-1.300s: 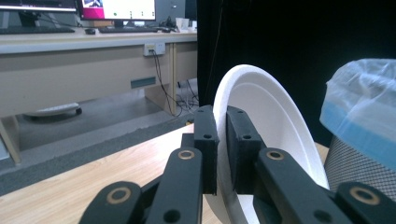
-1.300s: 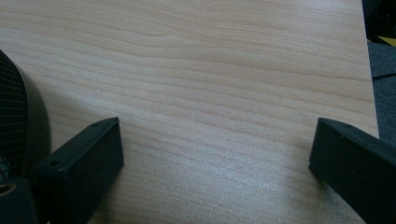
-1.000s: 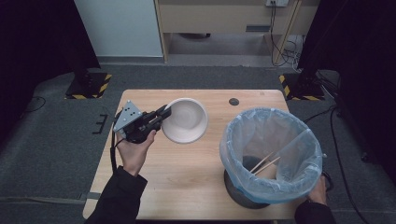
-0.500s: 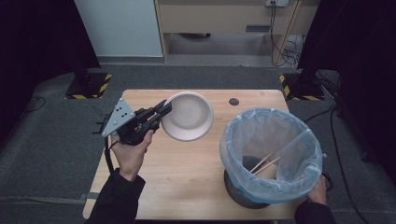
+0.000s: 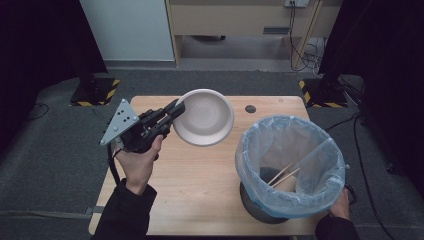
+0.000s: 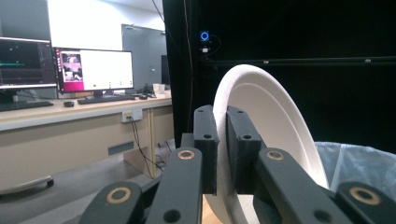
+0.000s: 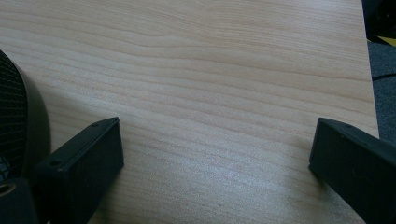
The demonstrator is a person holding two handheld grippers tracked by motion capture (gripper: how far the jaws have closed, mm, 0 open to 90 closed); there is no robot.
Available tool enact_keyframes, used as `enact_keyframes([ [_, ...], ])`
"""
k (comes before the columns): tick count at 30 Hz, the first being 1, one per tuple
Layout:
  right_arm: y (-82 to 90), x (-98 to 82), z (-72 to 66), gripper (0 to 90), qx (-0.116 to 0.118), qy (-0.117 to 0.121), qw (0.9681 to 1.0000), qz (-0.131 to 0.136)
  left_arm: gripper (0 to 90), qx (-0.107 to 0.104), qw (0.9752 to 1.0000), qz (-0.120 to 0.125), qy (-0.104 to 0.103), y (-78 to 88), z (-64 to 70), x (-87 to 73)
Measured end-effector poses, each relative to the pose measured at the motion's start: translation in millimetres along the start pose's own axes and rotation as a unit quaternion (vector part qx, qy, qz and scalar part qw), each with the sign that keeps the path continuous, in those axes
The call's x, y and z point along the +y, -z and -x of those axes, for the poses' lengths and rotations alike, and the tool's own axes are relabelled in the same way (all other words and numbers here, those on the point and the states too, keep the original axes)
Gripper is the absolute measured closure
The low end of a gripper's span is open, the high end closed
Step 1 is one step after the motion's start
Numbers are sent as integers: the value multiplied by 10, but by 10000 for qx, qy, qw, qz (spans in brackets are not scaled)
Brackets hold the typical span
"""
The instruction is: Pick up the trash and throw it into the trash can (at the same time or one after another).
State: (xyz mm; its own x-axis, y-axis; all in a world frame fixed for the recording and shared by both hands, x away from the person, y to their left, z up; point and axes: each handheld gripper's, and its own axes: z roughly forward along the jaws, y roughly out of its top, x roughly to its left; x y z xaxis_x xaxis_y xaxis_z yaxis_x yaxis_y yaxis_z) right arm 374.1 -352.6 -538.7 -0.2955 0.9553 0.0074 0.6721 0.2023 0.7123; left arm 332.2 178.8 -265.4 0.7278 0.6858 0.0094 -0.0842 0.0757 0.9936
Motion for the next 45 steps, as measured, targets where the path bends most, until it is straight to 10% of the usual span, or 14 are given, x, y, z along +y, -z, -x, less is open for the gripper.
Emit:
enact_keyframes([
  [16,0,0,0,30,0,1,10000,0,833,-187,9994,235,-171,-108,169,286],
  [45,0,0,0,30,1,1,10000,2,833,-961,9952,206,-47,-705,649,239],
])
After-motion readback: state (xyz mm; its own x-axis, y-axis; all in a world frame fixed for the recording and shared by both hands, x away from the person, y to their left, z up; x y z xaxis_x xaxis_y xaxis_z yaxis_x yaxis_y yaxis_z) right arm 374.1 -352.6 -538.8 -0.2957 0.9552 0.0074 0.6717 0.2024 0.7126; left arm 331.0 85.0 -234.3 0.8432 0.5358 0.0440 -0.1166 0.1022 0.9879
